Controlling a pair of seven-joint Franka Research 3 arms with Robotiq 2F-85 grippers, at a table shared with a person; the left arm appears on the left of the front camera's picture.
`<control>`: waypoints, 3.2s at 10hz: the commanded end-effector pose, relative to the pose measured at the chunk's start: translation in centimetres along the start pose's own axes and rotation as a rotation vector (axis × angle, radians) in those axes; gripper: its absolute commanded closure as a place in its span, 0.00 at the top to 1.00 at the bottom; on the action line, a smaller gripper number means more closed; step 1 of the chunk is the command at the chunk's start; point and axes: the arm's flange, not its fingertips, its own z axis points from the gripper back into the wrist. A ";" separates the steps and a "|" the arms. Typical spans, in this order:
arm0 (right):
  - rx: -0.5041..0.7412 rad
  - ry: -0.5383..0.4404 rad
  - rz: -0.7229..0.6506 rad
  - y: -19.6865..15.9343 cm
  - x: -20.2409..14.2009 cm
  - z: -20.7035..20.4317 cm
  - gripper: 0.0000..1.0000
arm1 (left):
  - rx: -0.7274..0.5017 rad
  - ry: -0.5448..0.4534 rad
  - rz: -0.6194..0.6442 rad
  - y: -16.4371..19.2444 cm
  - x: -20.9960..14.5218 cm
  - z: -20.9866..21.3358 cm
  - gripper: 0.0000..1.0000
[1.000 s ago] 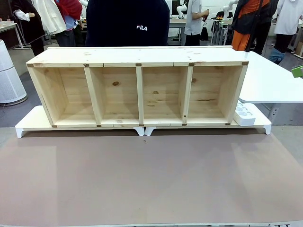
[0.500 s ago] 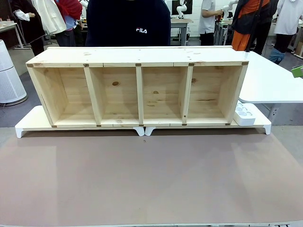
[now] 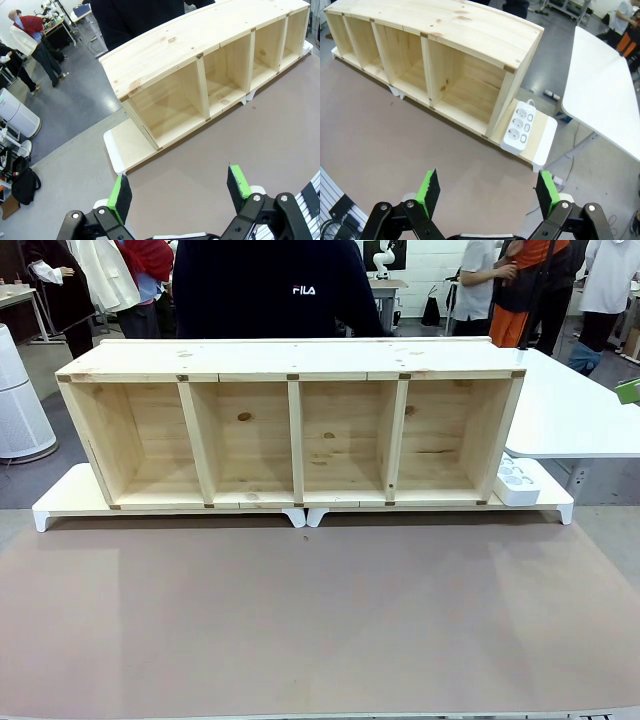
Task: Perform cable management.
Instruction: When the cord part of the Power Cable appears at the lower middle area of the table and stops, grasp the cord part of the Power Cable.
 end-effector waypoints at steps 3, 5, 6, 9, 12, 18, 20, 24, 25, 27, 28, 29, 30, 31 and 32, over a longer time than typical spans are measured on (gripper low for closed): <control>-0.008 -0.004 0.003 0.0 0.3 -0.5 1.00 | -0.001 -0.013 0.013 -0.1 0.2 0.0 1.00; -0.008 -0.004 0.003 0.0 0.3 -0.5 1.00 | -0.001 -0.013 0.013 -0.1 0.2 0.0 1.00; -0.008 -0.004 0.003 0.0 0.3 -0.5 1.00 | -0.001 -0.013 0.013 -0.1 0.2 0.0 1.00; -0.008 -0.004 0.003 0.0 0.3 -0.5 1.00 | -0.001 -0.013 0.013 -0.1 0.2 0.0 1.00; -0.008 -0.004 0.003 0.0 0.3 -0.5 1.00 | -0.001 -0.013 0.013 -0.1 0.2 0.0 1.00; -0.008 -0.004 0.003 0.0 0.3 -0.5 1.00 | -0.001 -0.013 0.013 -0.1 0.2 0.0 1.00; -0.008 -0.004 0.003 0.0 0.3 -0.5 1.00 | -0.001 -0.013 0.013 -0.1 0.2 0.0 1.00; -0.008 -0.004 0.003 0.0 0.3 -0.5 1.00 | -0.001 -0.013 0.013 -0.1 0.2 0.0 1.00; -0.008 -0.004 0.003 0.0 0.3 -0.5 1.00 | -0.001 -0.013 0.013 -0.1 0.2 0.0 1.00; -0.008 -0.004 0.003 0.0 0.3 -0.5 1.00 | -0.001 -0.013 0.013 -0.1 0.2 0.0 1.00; -0.008 -0.004 0.003 0.0 0.3 -0.5 1.00 | -0.001 -0.013 0.013 -0.1 0.2 0.0 1.00; -0.008 -0.004 0.003 0.0 0.3 -0.5 1.00 | -0.001 -0.013 0.013 -0.1 0.2 0.0 1.00; -0.008 -0.004 0.003 0.0 0.3 -0.5 1.00 | -0.001 -0.013 0.013 -0.1 0.2 0.0 1.00; -0.008 -0.004 0.003 0.0 0.3 -0.5 1.00 | -0.001 -0.013 0.013 -0.1 0.2 0.0 1.00; -0.008 -0.004 0.003 0.0 0.3 -0.5 1.00 | -0.001 -0.013 0.013 -0.1 0.2 0.0 1.00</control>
